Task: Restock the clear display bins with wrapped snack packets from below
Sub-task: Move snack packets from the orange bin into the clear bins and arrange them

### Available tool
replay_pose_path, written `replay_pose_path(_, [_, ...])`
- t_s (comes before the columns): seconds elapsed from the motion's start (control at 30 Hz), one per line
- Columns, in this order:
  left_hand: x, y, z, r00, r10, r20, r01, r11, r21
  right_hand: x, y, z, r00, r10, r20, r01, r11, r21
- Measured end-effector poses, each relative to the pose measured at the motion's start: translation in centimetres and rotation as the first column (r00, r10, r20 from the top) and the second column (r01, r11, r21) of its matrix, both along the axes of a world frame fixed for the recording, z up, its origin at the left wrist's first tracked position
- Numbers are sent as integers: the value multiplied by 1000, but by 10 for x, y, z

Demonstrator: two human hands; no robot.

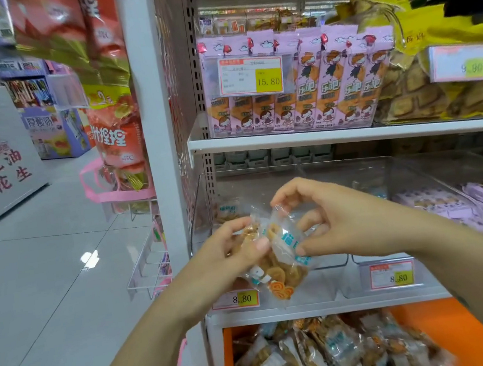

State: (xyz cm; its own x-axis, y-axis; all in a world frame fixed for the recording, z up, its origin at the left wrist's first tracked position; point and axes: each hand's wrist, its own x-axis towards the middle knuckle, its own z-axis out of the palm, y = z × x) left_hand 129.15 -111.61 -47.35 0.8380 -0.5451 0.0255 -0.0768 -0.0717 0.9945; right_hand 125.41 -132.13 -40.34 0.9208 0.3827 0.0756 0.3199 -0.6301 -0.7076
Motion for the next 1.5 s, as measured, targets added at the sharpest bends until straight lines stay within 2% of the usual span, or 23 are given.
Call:
replay_pose_path(0.1, [-6,-3,2,989,30,145,-34,999,27,0,4,-6,996,-64,54,57,991,125])
replay_pose_path(0.2, [-2,-5,1,955,207,213,-197,978,-65,-2,8,-18,924,-286,254,199,926,321])
replay_pose_path(0.23, [-1,-5,2,946,255,201,-238,966,-104,-3,8,-25,904,-348,249,242,896,374])
replay_pose_path(0.3, [2,-5,1,940,303,156,-279,947,-159,-7,10,-41,936,-347,55,285,843,456])
replay_pose_path(0.37, [4,-6,-2,955,276,112,-251,948,-194,-5,14,-56,964,-209,-165,266,762,591])
replay_pose_path(0.43, [3,-9,-3,968,240,73,-219,950,-221,0,17,-63,969,-110,-222,237,674,700])
replay_pose_path(0.5, [3,-9,-3,967,247,61,-225,942,-248,5,21,-63,976,-84,-202,207,655,727])
replay_pose_path(0.6, [5,-6,-1,963,255,88,-231,948,-220,11,25,-62,986,-71,-153,161,678,717])
replay_pose_path(0.73, [6,-3,-5,945,270,187,-266,963,-49,21,25,-70,985,-160,-71,167,734,658])
replay_pose_path(0.8, [10,3,-5,912,318,260,-343,938,54,33,21,-73,981,-190,-46,176,752,635])
replay_pose_path(0.9, [19,15,-10,821,423,384,-510,845,159,68,13,-81,964,-260,-49,238,774,587])
replay_pose_path(1.03, [27,20,-23,743,515,428,-620,770,150,128,14,-108,937,-334,-97,335,790,514])
replay_pose_path(1.2, [30,18,-36,671,543,505,-695,697,174,180,37,-135,920,-327,-214,388,831,399])
replay_pose_path(1.37, [29,19,-37,665,525,531,-686,711,155,216,49,-157,916,-368,-158,397,890,225])
replay_pose_path(1.5, [30,21,-38,673,517,529,-672,727,144,223,49,-163,871,-480,-99,488,870,68])
